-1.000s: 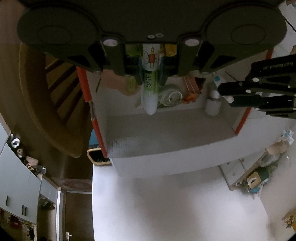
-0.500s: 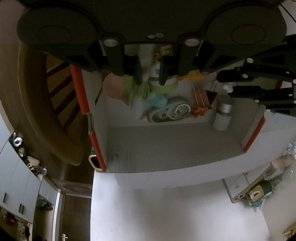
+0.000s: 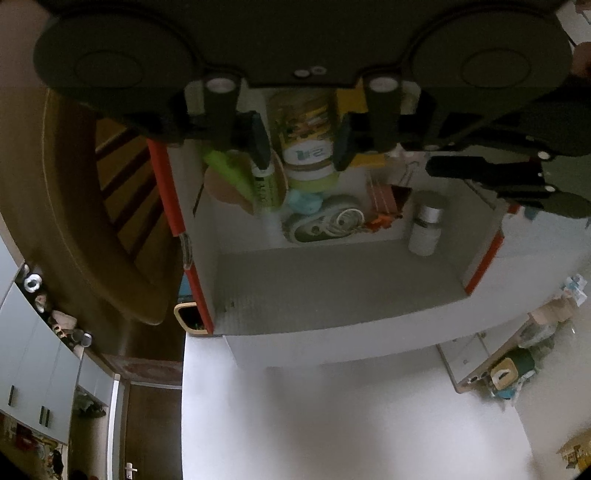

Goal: Organize rigid objects

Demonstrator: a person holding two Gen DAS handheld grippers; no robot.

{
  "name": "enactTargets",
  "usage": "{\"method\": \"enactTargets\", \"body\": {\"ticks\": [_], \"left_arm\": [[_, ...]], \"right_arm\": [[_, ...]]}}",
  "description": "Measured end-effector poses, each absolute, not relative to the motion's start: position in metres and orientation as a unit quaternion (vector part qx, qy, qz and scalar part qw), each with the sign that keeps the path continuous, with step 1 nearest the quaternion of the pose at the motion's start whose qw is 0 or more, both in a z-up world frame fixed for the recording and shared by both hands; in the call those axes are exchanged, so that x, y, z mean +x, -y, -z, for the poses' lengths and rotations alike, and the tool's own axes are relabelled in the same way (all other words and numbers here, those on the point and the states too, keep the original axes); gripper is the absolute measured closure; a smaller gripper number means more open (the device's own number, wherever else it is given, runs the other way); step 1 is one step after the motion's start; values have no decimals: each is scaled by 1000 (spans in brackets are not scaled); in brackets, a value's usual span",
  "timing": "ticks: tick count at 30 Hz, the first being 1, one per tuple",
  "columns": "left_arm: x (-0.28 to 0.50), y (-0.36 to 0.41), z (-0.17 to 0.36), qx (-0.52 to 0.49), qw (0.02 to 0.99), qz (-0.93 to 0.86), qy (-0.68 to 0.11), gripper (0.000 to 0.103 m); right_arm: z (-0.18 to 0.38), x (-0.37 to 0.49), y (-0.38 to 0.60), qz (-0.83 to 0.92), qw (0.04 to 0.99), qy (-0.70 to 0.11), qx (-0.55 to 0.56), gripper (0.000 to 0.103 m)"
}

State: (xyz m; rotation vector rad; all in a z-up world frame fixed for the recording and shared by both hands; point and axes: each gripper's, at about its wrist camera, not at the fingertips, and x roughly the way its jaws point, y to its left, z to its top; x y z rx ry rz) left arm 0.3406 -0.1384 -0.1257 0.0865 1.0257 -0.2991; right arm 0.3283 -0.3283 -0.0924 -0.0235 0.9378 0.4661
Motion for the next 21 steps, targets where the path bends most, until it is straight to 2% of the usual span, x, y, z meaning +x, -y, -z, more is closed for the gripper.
{"method": "enactTargets", "body": {"ticks": [10, 12, 13, 14, 21], "left_arm": [[320, 127, 116, 21, 875, 132, -466, 71], [315, 124, 111, 18, 880, 132, -457, 58], [312, 122, 108, 17, 884, 131, -448, 42], [308, 119, 104, 15, 890, 130, -437, 34], [292, 105, 78, 6, 908, 132, -397, 33]], "right_arm": [[73, 306, 331, -238, 872, -428, 2, 56], [69, 301, 330, -241, 874, -422, 3, 54], [66, 298, 330, -242, 876, -418, 3, 53], [63, 296, 329, -242, 877, -415, 3, 51], [43, 275, 320, -246, 890, -383, 10, 41]]}}
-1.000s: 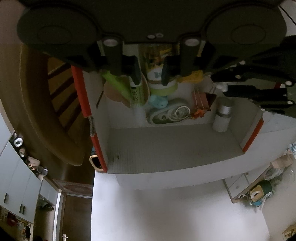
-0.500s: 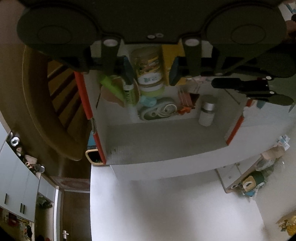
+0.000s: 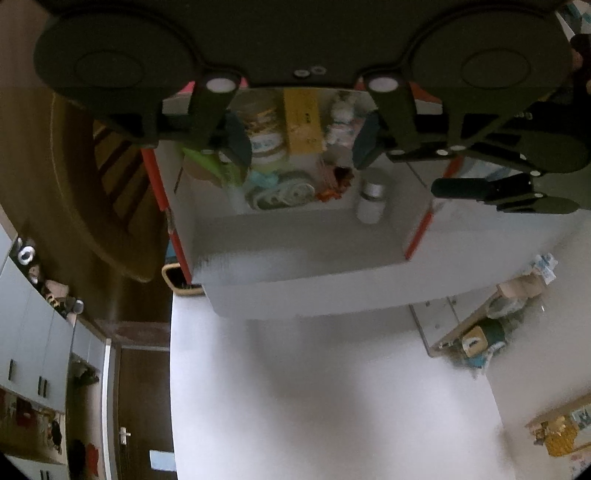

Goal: Organize rigid objects

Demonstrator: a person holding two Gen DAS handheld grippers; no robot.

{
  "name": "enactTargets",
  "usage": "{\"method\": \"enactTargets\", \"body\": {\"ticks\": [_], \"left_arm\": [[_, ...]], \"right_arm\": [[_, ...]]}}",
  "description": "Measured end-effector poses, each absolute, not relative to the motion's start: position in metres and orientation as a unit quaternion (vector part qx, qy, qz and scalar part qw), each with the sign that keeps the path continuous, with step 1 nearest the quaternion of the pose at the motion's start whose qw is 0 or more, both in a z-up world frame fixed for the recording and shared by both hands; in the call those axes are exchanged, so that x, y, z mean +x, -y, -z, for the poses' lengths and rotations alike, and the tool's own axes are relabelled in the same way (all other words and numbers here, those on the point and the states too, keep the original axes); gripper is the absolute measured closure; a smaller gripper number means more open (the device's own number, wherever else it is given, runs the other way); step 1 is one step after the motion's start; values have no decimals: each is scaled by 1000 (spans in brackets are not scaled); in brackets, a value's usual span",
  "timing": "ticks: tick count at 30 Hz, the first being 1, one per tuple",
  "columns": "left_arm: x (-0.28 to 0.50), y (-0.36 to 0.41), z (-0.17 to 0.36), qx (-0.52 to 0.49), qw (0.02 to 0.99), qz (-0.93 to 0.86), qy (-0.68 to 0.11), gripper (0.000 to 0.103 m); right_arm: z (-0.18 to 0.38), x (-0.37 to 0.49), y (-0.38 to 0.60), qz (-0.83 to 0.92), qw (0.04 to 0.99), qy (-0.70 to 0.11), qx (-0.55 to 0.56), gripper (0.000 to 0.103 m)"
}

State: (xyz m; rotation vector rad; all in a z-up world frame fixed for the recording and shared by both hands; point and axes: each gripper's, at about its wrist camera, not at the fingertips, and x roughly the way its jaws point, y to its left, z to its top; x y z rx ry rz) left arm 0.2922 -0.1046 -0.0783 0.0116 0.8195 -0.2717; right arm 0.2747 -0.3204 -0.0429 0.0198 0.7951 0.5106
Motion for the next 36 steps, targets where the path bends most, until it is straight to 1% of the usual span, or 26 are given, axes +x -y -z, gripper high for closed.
{"method": "enactTargets", "body": {"ticks": [3, 4, 5, 6, 8, 9, 11, 12, 14, 19, 21, 23, 24, 36], "left_arm": [[285, 96, 68, -1, 913, 136, -385, 33], [282, 93, 65, -2, 914, 137, -382, 29], [281, 91, 63, -2, 915, 137, -378, 25], [279, 89, 60, -3, 917, 138, -374, 24], [274, 83, 55, -8, 920, 140, -367, 24], [272, 80, 53, -12, 920, 142, -366, 24], [269, 75, 49, -18, 920, 147, -362, 24], [267, 72, 47, -20, 921, 148, -359, 24], [264, 68, 43, -21, 922, 153, -355, 18], [253, 61, 36, -17, 923, 167, -346, 17], [248, 59, 34, -14, 923, 174, -344, 12], [243, 58, 32, -9, 924, 179, -339, 3], [240, 57, 30, -6, 925, 181, -335, 2], [215, 46, 19, 3, 928, 211, -308, 0]], "right_arm": [[36, 265, 316, -246, 895, -370, 17, 38], [33, 262, 314, -245, 898, -365, 19, 36], [32, 259, 314, -244, 900, -360, 20, 31], [30, 255, 313, -243, 903, -354, 22, 29], [25, 247, 312, -240, 908, -342, 25, 21], [23, 243, 311, -239, 911, -335, 28, 19], [19, 236, 312, -238, 915, -325, 32, 11], [18, 233, 312, -237, 916, -321, 35, 9], [15, 226, 311, -234, 919, -314, 46, 3], [10, 209, 308, -219, 926, -299, 67, 1], [8, 202, 308, -213, 930, -291, 73, 0], [7, 197, 306, -209, 932, -285, 79, 0], [7, 194, 305, -206, 933, -283, 82, 0], [4, 159, 292, -178, 944, -264, 84, 0]]}}
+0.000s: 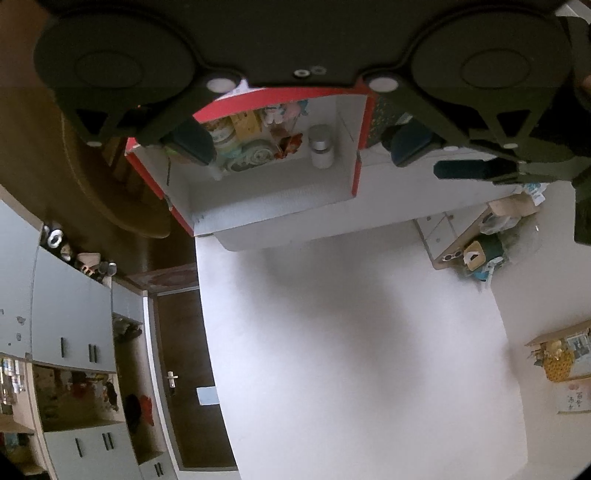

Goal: Organize rigid objects

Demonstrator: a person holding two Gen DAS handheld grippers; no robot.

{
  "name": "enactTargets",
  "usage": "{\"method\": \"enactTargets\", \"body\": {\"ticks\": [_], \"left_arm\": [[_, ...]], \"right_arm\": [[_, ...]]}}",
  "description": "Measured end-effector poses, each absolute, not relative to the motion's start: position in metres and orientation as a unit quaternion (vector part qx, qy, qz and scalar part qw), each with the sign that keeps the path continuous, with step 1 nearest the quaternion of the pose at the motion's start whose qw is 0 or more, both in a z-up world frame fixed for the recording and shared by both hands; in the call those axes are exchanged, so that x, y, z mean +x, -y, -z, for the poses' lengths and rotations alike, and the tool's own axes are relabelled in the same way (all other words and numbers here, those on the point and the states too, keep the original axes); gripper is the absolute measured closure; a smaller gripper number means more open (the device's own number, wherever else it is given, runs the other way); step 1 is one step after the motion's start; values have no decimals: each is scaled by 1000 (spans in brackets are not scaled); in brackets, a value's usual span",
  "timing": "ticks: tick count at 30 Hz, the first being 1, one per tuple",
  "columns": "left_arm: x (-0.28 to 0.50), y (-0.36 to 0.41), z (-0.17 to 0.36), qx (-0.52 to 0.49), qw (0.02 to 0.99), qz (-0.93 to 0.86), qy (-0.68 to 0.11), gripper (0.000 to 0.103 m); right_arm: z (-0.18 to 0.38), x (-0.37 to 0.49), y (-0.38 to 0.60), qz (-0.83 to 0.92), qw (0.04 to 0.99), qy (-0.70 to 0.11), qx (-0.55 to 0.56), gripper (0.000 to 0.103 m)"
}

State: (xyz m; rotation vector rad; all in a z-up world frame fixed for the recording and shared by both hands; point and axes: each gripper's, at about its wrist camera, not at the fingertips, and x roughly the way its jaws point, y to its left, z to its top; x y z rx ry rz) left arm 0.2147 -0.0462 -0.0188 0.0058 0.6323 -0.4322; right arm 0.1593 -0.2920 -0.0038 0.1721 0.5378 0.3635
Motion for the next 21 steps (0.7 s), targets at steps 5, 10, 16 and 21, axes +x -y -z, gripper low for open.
{"method": "enactTargets", "body": {"ticks": [5, 10, 16, 21], "left_arm": [[204, 45, 13, 18, 931, 216, -293, 0], [198, 43, 10, 19, 929, 228, -292, 0], [194, 39, 10, 14, 927, 236, -290, 0], [191, 39, 11, 17, 923, 249, -292, 0]], "right_arm": [[2, 149, 290, -171, 947, -259, 86, 0], [1, 141, 288, -163, 949, -255, 88, 0], [2, 133, 287, -153, 950, -255, 95, 0], [3, 128, 284, -146, 950, -256, 98, 0]]}}
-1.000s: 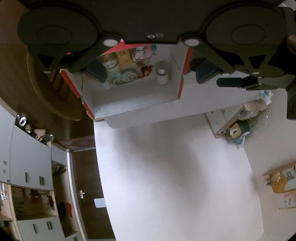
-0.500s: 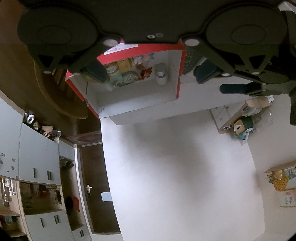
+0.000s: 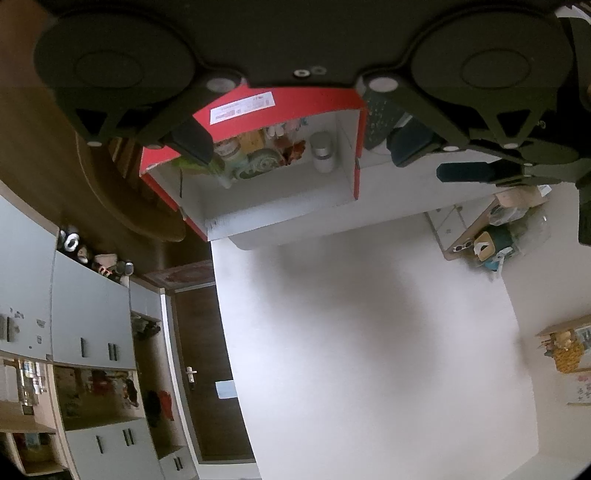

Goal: Organize rigid objects

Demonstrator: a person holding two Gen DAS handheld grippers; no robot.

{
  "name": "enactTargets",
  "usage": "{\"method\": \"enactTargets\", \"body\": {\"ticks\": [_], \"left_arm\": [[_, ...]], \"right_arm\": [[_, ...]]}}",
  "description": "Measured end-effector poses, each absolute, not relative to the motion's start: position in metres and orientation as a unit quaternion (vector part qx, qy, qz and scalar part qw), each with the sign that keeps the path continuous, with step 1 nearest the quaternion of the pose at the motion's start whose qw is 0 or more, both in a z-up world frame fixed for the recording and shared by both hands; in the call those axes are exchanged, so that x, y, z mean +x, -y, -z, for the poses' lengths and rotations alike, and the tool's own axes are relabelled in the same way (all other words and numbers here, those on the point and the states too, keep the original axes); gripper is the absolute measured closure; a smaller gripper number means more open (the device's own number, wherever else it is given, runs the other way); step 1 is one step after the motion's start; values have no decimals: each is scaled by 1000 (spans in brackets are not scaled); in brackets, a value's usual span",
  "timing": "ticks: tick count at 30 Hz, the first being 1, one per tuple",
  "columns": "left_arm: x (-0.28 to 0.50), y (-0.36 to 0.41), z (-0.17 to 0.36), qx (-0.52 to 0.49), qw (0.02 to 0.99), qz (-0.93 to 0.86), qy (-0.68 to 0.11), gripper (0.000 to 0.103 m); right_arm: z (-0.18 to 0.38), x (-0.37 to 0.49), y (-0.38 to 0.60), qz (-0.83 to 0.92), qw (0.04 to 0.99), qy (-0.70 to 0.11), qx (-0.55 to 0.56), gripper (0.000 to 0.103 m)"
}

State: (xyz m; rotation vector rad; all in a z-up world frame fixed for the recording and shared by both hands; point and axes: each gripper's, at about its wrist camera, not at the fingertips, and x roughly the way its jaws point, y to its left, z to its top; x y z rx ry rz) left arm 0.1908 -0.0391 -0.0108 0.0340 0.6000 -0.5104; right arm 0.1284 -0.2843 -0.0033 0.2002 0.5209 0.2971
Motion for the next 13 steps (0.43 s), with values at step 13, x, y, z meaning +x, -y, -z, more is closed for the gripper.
{"method": "enactTargets", "body": {"ticks": [13], "left_arm": [[184, 32, 13, 22, 924, 253, -288, 0]], "right_arm": [[8, 120, 273, -126, 951, -263, 106, 0]]}}
